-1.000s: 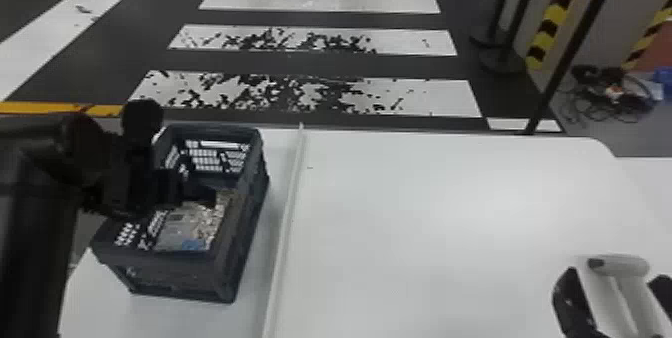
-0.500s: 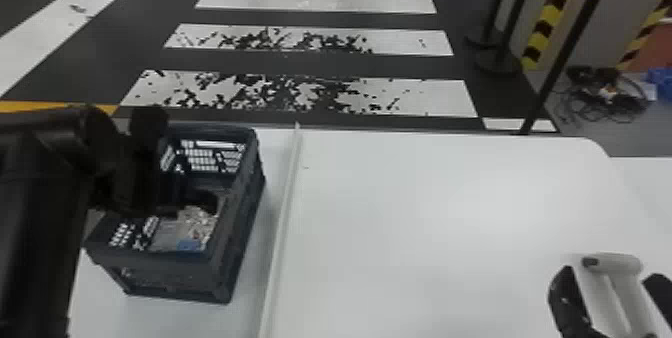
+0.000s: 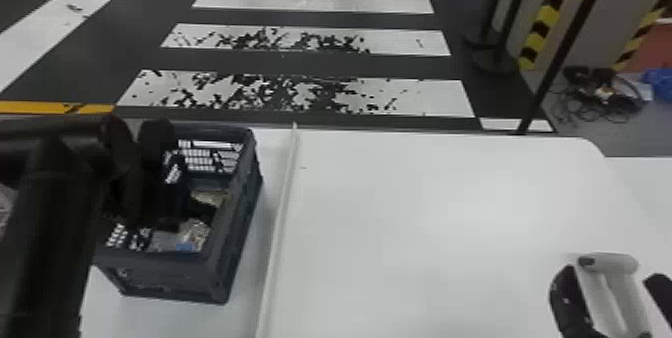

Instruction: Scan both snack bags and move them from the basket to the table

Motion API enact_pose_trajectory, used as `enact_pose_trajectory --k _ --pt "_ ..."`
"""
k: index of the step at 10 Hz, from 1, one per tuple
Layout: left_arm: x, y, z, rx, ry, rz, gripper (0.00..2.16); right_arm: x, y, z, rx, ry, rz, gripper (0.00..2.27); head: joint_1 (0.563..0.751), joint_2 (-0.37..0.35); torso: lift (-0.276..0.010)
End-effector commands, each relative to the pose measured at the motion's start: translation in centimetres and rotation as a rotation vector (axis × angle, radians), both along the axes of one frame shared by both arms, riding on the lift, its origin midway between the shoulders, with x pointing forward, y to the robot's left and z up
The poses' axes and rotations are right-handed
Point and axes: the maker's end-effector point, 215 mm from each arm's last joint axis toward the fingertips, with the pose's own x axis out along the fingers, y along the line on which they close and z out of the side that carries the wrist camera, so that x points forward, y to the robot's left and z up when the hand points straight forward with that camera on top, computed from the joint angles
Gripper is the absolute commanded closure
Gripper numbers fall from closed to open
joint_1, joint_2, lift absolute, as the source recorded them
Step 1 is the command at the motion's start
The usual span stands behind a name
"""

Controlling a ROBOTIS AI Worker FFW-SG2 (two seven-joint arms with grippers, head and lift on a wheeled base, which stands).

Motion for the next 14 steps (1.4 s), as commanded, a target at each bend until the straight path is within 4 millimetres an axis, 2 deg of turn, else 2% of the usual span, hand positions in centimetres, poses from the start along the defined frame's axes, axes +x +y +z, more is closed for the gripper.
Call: enact_pose_trajectory --k 1,2,3,4,5,6,7,9,12,14 --pt "-0.6 0.0 -0.7 -0.007 0.022 0.004 0.43 -0.1 -0.1 0.0 0.0 -0.003 0.0 0.03 0.695 -0.003 -0.098" --pt "-0.7 -0.3 -1.0 -0.025 0.033 0.005 0.46 -0.1 0.0 -0.1 0.001 0.0 0.0 0.03 0.695 -0.005 -0.098" --pt "-1.2 -0.3 -1.6 -0.036 0.052 0.007 0.73 -0.2 -0.1 0.1 0.003 -0.006 0.0 0.03 0.695 -0.009 -0.098" --pt "-1.8 -0.3 -2.4 -0.035 0.073 0.01 0.89 -0.4 -0.2 0.4 0.001 -0.016 0.0 0.03 0.695 -0.01 -0.098" --pt "-2.5 -0.5 -3.2 -0.034 0.094 0.012 1.34 -0.6 -0.4 0.7 0.001 -0.026 -0.002 0.03 0.695 -0.01 -0.098" --pt "-2.9 -0.8 -3.7 -0.041 0.108 0.011 1.71 -0.9 -0.4 1.1 0.0 -0.038 0.0 0.03 0.695 -0.012 -0.098" --pt "-3.3 -0.9 -4.1 -0.046 0.115 0.011 1.81 -1.2 -0.5 1.3 -0.001 -0.046 -0.001 0.03 0.695 -0.018 -0.098" --pt "-3.8 -0.5 -4.2 -0.047 0.102 0.019 1.83 -1.5 -0.4 1.9 0.0 -0.063 -0.002 0.03 0.695 -0.024 -0.098" --pt "-3.5 0.8 -2.6 -0.012 0.027 0.034 1.82 -1.6 -0.4 2.3 0.002 -0.073 -0.005 0.03 0.695 -0.012 -0.098" --pt "-2.7 1.1 -0.7 0.03 -0.038 0.029 1.83 -1.7 -0.4 2.3 0.001 -0.073 -0.006 0.03 0.695 0.005 -0.098"
